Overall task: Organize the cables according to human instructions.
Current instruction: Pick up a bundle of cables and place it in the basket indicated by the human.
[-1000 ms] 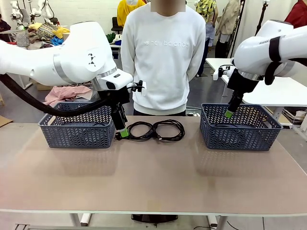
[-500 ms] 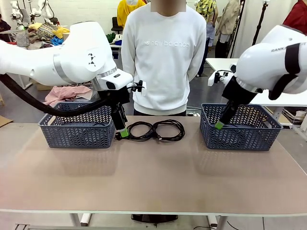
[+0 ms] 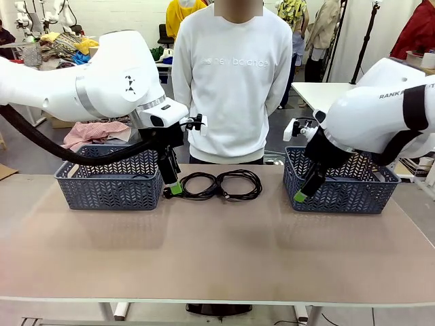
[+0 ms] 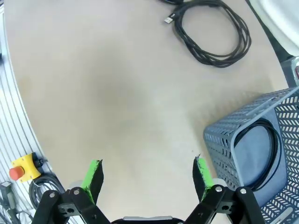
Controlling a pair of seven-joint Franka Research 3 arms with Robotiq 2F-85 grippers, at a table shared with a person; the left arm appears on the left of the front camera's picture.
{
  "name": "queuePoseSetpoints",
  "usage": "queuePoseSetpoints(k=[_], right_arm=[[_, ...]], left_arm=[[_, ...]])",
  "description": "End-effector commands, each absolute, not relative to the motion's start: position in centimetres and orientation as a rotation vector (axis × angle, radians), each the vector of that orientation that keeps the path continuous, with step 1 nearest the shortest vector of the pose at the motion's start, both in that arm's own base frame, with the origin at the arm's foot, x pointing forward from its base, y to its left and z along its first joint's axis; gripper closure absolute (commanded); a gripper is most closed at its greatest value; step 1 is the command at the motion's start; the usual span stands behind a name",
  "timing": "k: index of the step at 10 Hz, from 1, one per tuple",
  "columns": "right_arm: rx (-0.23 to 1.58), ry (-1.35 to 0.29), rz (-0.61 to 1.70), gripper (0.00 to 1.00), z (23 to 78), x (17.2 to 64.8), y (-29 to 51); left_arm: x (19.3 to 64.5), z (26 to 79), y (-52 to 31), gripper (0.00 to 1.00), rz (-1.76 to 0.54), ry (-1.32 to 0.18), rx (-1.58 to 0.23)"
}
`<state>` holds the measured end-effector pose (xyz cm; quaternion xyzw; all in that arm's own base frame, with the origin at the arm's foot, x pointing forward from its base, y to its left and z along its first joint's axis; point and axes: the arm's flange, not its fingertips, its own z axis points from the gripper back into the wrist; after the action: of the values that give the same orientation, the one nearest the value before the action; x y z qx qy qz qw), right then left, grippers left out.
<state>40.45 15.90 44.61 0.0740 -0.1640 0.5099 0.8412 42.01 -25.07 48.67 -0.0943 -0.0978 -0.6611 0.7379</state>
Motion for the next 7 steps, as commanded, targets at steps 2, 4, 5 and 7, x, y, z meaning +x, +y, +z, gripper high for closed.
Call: queuePoseSetpoints(k=[2,4,5,7], right_arm=[[0.154,-0.351,1.07,0.0,44.94,40.64,15.63],[0.154,-0.351,1.07,0.0,44.94,40.64,15.63],[0.154,-0.351,1.07,0.0,44.94,40.64,15.63],[0.154,-0.351,1.07,0.0,44.94,40.64,15.63]], left_arm=[[41.91,48.66,-25.01,0.0,-1.451,-0.217,-0.206],[41.91,48.66,-25.01,0.0,-1.451,-0.217,-0.206],[41.91,48.66,-25.01,0.0,-1.451,-0.217,-0.206],[41.91,48.66,-25.01,0.0,-1.451,-0.217,-0.206]])
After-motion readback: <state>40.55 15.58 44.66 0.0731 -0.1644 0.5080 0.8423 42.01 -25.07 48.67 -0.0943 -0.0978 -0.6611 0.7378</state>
